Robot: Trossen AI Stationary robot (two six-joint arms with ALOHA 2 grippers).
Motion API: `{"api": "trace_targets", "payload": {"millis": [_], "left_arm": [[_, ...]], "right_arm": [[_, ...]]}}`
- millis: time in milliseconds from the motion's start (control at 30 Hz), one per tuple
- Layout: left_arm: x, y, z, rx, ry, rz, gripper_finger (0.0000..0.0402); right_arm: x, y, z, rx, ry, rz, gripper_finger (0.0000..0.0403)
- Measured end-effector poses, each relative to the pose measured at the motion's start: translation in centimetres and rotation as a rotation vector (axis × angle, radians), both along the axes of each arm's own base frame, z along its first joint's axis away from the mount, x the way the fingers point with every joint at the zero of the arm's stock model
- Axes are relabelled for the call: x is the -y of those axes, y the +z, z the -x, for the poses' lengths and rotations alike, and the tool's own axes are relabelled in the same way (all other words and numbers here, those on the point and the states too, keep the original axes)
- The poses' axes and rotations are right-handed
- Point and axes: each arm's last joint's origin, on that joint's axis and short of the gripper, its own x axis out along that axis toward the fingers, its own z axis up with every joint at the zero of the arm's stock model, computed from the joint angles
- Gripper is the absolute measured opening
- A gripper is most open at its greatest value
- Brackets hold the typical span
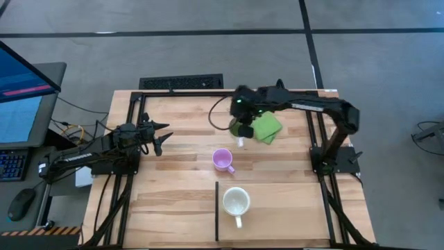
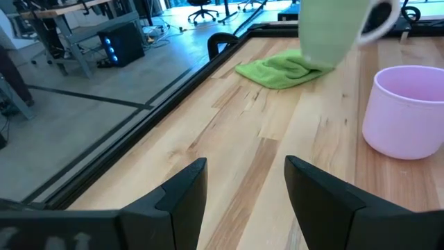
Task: Stack small to large cups/mugs on shelf
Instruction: Put the green mug on the shelf
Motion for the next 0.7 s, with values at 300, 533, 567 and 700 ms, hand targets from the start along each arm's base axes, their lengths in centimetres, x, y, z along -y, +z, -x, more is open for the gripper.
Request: {"api": "trace_targets", "payload": {"millis": [300,533,567,700], "left_arm": [[0.0,0.0,0.0,0.001,0.0,0.002,0.0185],[0.0,-0.2,0.1,-0.004,0.011,0.045,0.0185],[0.0,-0.3,0.1,-0.007,0.012,0.047,0.0185],[0.0,-0.3,0.1,-0.009,0.012,0.047,0.0185]], "right_arm": [[-1.9,4.8,5.4,-0.004,-0.155,-0.046,0.0025],[-4.5,5.8,7.6,-0.081,-0.182,-0.048,0.0025],[-5.0,6.0,7.7,-0.086,-0.178,-0.052,0.0025],[-6.8,6.5,8.7,-0.103,-0.172,-0.075,0.0025]]}}
